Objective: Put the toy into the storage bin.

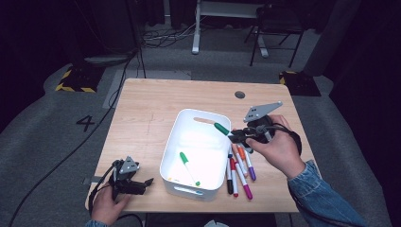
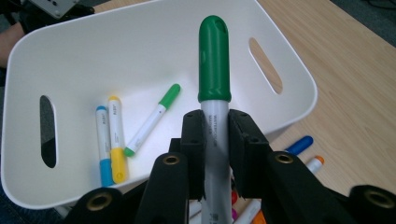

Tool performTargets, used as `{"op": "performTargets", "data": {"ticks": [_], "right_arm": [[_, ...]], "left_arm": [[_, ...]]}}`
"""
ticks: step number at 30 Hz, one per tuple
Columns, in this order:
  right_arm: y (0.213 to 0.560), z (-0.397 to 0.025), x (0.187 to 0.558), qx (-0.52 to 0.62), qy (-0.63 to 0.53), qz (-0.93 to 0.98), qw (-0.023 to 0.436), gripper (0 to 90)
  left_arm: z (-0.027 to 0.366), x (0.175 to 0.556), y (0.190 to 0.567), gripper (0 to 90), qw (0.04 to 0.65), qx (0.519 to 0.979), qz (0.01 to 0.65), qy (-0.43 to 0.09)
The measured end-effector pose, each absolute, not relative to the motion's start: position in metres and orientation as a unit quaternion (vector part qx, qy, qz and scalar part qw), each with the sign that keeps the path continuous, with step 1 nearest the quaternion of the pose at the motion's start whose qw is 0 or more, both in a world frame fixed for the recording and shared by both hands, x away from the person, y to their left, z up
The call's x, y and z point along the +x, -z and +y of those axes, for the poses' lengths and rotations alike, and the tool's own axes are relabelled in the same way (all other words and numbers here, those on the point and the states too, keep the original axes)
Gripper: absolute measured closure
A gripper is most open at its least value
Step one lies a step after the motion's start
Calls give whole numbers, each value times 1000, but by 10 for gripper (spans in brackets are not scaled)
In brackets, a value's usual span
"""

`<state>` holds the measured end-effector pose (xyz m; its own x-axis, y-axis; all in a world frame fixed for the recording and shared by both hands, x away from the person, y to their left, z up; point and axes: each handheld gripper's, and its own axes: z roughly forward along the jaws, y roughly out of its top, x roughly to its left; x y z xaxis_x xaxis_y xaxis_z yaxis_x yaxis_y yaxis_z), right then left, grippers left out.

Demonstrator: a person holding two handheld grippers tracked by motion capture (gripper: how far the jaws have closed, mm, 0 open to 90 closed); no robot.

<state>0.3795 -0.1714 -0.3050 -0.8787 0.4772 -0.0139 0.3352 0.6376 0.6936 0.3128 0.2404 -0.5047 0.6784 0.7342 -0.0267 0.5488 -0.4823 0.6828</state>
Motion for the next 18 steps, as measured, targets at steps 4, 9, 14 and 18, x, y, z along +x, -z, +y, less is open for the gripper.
{"op": "performTargets", "data": {"ticks": [4,9,14,18], "right_arm": [[304,-160,381,211,-365,902,97,771],[306,-138,384,189,-370,905,92,771],[309,-127,387,179,-381,903,82,770],[313,-119,388,172,-387,903,76,770]], "left_arm": [[240,313,505,149,342,849,379,-133],[240,313,505,149,343,849,380,-131],[240,313,505,149,344,848,381,-131],[240,314,505,150,342,847,382,-137]]}}
